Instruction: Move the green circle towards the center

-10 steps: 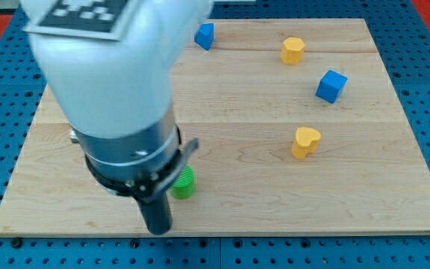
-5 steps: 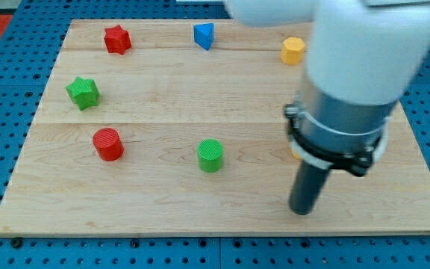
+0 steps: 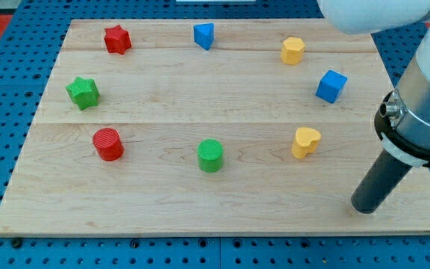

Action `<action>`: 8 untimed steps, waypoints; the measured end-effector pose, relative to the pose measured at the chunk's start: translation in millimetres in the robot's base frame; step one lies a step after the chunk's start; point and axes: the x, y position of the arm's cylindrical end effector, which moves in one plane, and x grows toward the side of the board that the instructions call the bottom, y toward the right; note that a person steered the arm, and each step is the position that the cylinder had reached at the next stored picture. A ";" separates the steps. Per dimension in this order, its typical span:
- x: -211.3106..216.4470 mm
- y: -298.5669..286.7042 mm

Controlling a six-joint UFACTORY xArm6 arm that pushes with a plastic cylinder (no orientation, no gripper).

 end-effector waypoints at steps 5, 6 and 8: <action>-47.8 12.8; -50.9 38.6; -52.8 -35.1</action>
